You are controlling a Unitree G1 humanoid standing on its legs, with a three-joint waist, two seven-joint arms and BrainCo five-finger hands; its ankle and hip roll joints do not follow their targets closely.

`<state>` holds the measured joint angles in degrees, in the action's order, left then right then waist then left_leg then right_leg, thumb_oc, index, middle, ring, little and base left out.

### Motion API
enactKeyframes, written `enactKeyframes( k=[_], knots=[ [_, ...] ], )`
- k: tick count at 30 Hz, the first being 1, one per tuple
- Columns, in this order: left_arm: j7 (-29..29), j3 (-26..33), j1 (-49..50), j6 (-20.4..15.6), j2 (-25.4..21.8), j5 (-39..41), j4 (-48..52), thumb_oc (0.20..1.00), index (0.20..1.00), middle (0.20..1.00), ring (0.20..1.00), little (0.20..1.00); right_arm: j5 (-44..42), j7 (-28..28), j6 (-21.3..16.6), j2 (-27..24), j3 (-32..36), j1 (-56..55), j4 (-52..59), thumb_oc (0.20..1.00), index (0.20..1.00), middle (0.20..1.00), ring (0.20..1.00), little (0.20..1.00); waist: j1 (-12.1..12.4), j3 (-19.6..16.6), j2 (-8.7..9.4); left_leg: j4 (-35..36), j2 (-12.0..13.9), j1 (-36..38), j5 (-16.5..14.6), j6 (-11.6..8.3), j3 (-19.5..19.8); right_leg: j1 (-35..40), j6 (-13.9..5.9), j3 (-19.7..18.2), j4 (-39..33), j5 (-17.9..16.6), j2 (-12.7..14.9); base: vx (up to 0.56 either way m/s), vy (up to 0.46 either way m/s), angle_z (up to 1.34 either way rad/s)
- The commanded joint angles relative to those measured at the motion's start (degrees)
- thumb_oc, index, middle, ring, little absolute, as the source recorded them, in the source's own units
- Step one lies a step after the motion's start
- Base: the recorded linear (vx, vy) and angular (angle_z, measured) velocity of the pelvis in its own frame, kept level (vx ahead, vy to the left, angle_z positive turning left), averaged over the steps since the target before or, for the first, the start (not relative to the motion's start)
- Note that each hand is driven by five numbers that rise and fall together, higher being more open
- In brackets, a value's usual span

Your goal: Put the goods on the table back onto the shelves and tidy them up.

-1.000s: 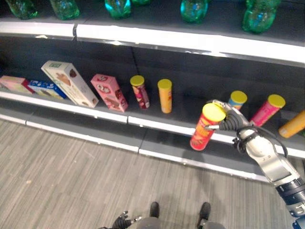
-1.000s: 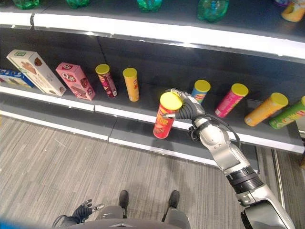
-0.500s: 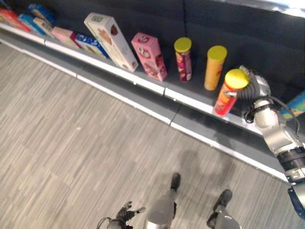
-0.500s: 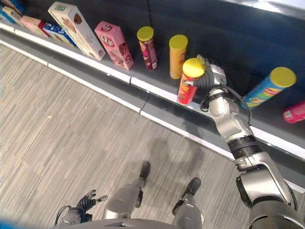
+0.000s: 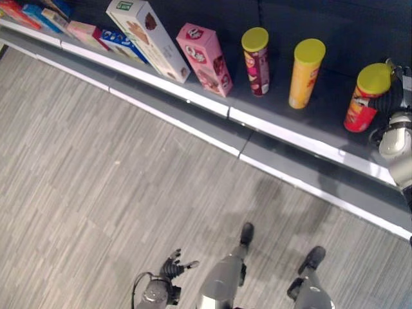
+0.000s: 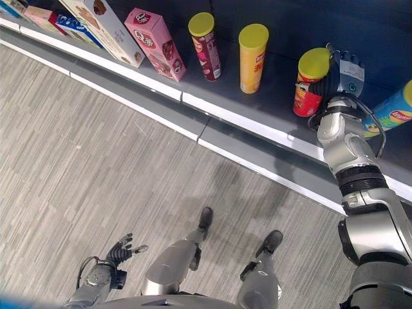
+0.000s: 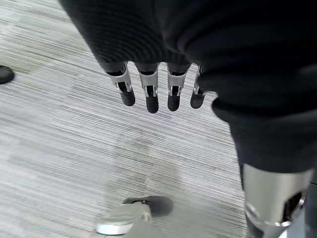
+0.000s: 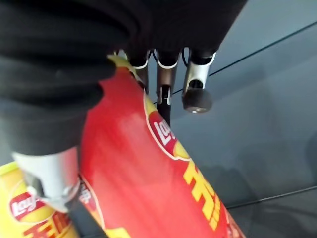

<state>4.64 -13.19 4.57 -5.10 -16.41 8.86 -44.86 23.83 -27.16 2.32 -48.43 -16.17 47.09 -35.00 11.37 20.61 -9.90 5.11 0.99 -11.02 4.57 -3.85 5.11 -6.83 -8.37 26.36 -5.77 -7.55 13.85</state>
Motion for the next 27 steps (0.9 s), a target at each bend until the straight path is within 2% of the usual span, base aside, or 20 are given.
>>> enactKeyframes(
  k=[1, 17, 27],
  knots=[
    [1.55, -3.5, -0.17, -1.49, -2.28, 1.66, -1.3, 1.0, 1.0, 1.0, 1.0, 1.0, 1.79, -3.77, -0.76, -3.44, -1.95, 3.91, 0.34, 0.2, 0.2, 0.2, 0.2, 0.2, 0.88, -2.49, 1.75, -0.11, 1.33, -2.95, 0.63, -3.06, -2.93, 2.15, -3.16, -3.28, 4.74, 6.53, 3.45, 0.0, 0.0, 0.0],
    [2.39, -4.31, -0.77, -1.51, -2.29, 1.91, -1.53, 1.0, 1.0, 1.0, 1.0, 1.0, -1.71, -5.29, -0.78, -1.49, -1.86, 5.17, -3.07, 0.2, 0.2, 0.2, 0.2, 0.2, 0.73, -1.77, 1.27, -0.11, 1.23, -2.98, 0.41, -2.76, -2.68, 1.42, -3.16, -4.23, 5.37, 6.86, 3.49, 0.01, -0.006, -0.02],
    [3.0, -4.94, -1.41, -1.51, -2.3, 2.56, -1.21, 1.0, 1.0, 1.0, 1.0, 1.0, -4.85, -8.25, -0.79, -0.4, -0.25, 7.6, -3.27, 0.2, 0.2, 0.2, 0.2, 0.2, 0.97, -1.86, 0.93, -0.11, 0.85, -3.04, 0.15, -2.47, -2.38, 1.42, -3.31, -4.23, 5.3, 7.0, 3.48, 0.0, 0.0, 0.0]
  ],
)
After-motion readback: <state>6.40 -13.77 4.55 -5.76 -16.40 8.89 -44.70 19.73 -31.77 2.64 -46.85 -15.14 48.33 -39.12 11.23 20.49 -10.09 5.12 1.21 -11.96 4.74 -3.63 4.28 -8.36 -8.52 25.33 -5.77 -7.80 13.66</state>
